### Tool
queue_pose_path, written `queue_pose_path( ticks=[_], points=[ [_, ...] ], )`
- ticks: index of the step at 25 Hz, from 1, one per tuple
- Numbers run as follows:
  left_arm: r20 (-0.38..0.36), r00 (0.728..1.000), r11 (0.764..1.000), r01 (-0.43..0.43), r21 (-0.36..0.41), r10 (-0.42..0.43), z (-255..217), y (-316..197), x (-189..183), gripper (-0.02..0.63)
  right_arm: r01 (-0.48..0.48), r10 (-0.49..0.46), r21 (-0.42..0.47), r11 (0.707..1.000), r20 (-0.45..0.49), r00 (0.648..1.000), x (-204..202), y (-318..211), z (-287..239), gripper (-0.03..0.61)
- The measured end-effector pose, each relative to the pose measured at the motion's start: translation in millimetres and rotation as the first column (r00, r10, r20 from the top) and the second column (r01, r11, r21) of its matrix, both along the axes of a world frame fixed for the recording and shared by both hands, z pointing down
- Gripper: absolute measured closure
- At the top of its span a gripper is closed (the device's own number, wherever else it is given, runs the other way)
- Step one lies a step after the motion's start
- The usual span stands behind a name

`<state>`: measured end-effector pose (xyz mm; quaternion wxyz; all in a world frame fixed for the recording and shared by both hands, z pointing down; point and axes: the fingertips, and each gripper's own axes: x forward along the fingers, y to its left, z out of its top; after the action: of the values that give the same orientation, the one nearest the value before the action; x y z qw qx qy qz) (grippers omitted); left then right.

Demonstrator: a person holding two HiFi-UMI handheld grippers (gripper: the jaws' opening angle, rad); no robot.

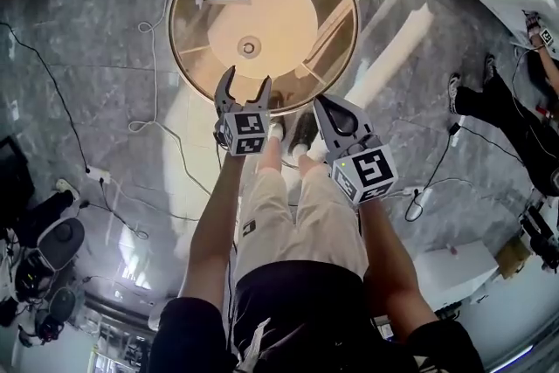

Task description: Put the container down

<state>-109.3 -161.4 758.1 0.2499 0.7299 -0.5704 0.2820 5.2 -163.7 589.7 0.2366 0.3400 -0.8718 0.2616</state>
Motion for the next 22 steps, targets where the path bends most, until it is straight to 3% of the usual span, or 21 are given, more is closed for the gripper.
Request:
queue_pose_path(
  ticks=[10, 22],
  points=[
    [-0.037, 0.997, 0.996, 0.072, 0.058, -0.070, -72.6, 42.6, 19.7, 0.273, 0.028, -0.031, 0.082, 0.996, 0.031, 0.999, 9.8, 29.4, -50.7, 0.575],
    [-0.128, 0.975, 0.970, 0.197, 0.141, -0.180, -202.4, 142.1, 67.6, 0.273, 0.053, -0.071, 0.185, 0.981, 0.095, 0.993, 68.3, 114.9, -153.0, 0.575]
  ],
)
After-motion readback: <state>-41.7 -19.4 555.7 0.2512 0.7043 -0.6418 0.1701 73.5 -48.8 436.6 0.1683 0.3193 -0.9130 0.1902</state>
